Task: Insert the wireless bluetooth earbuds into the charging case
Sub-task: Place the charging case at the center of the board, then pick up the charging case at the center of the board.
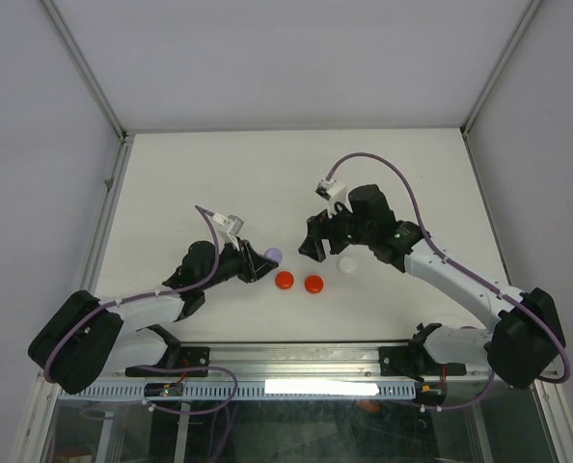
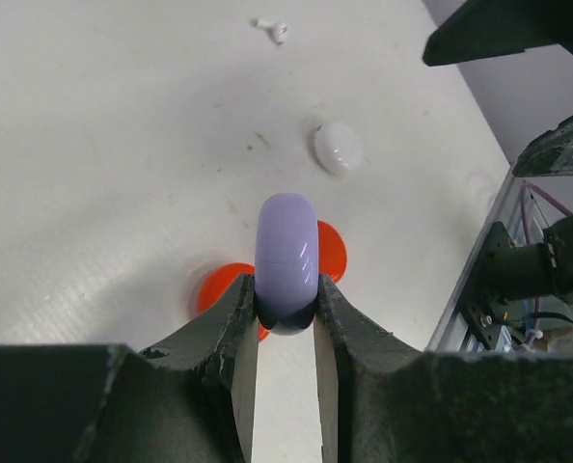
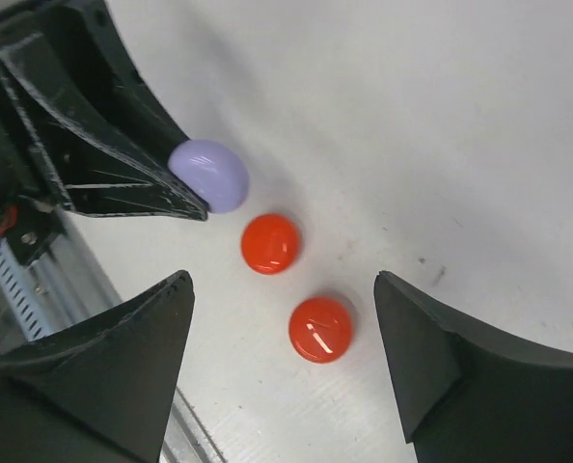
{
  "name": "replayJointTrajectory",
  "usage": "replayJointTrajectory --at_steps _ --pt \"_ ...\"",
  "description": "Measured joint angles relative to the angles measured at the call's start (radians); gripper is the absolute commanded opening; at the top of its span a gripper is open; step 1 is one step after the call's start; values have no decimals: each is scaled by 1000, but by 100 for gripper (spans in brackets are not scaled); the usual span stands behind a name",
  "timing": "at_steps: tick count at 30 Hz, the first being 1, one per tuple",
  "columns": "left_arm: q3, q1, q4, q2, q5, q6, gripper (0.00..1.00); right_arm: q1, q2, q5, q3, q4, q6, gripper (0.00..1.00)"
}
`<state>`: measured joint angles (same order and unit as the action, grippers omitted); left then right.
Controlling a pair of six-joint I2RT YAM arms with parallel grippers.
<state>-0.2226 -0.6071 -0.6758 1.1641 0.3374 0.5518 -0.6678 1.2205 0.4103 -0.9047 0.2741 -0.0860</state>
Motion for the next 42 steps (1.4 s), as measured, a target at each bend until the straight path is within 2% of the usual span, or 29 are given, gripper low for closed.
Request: replayJointTrajectory --at_steps 9,14,19,25,29,33,37,42 --pt "-164 0 225 169 -79 72 0 36 0 -245 96 -2 -67 79" --pt "-192 0 303 209 -127 101 17 50 11 -319 116 -1 -90 79" --pt "-197 7 359 240 -153 130 24 51 27 -374 116 3 -111 79" --pt "-212 13 415 254 -185 153 43 53 49 -434 116 51 -148 78" --pt "-224 13 425 254 -207 167 48 54 69 -465 118 92 -177 77" --pt "-228 14 451 234 -230 172 60 55 88 -490 119 123 -203 77" --pt "-228 14 502 189 -263 173 68 55 106 -510 119 147 -216 76" --pt "-228 14 575 133 -308 172 71 55 131 -532 120 172 -228 74"
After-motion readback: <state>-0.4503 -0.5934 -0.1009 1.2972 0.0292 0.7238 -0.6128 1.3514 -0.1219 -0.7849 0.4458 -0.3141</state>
